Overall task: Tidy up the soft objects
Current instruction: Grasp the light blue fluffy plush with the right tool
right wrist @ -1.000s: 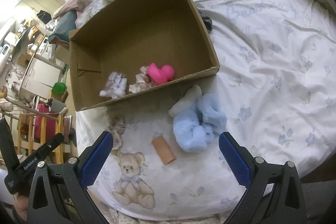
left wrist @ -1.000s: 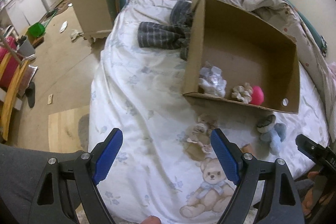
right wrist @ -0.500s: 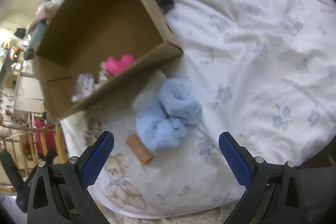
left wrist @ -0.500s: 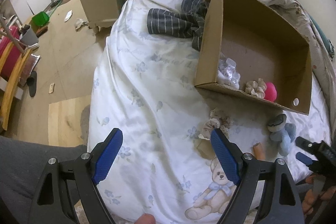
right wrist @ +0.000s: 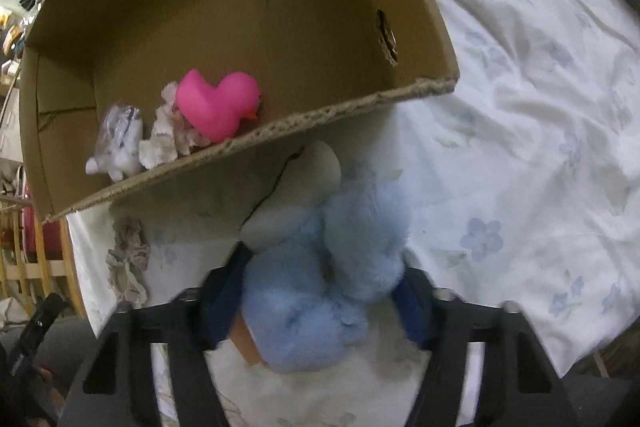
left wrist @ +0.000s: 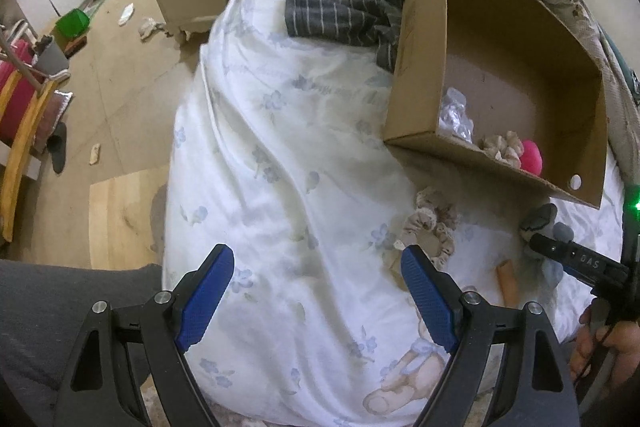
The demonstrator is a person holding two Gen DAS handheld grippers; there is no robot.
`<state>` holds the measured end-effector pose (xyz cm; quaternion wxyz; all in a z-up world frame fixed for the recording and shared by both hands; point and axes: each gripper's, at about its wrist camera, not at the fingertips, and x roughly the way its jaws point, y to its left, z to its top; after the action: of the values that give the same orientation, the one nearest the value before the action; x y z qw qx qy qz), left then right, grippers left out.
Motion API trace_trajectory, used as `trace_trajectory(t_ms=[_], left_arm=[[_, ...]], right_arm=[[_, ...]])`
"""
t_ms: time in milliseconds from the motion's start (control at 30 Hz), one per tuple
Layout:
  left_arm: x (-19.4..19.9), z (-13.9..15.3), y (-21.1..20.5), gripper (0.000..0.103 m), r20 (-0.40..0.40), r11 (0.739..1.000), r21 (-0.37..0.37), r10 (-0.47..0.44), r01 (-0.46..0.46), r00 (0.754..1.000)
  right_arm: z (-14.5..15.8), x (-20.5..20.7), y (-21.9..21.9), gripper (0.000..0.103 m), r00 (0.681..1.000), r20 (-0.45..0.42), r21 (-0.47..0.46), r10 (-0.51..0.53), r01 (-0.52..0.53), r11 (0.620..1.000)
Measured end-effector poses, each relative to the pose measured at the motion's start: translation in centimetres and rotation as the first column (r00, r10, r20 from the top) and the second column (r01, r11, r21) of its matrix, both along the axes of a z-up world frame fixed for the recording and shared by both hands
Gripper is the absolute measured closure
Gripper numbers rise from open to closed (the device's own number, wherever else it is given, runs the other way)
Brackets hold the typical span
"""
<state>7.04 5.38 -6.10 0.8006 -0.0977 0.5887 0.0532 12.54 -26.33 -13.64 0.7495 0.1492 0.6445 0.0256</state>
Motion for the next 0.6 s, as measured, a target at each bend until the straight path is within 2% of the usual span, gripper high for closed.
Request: trace_trajectory(t_ms=[33,133,367,500,600], left_arm=[[0.1,-0.2,-0.1,0.019,-0.006,1.0,-0.005,-0.005,0.005,1.0],[0.4,-0.6,-0.8,0.019,-0.012,0.999,-0.007,-0.032,0.031,0.999],[2.0,-1.5,-3.8,0.019,-0.009,0.986,-0.073,-0.153,0.152,0.988],[3.9,-2.4,-6.3,0.02,-0.018,0.972,-0.067,-0.228,0.226,0.973],[4.8,-3.3,-7.5,0.022,-0.033,0.966,-0.085,-0.249,0.245,0.968]], right_arm=[[0.0,0.0,0.1,0.056,1.0,-0.001,0.005,0.005,-0.005,1.0],[0.5,-0.5,0.2,0.076,1.0,0.012,0.001,0.026,-0.026,1.0],[3.8,-3.1,-0.2,0.078,0.996,0.084,0.101,0.006,-0.014,0.995],[5.1,-4.0,-0.5,0.078,0.994,0.109,0.122,0.002,-0.016,0.992],[5.3,-4.3,-0.8,0.078,0.993,0.115,0.119,0.004,-0.018,0.993]])
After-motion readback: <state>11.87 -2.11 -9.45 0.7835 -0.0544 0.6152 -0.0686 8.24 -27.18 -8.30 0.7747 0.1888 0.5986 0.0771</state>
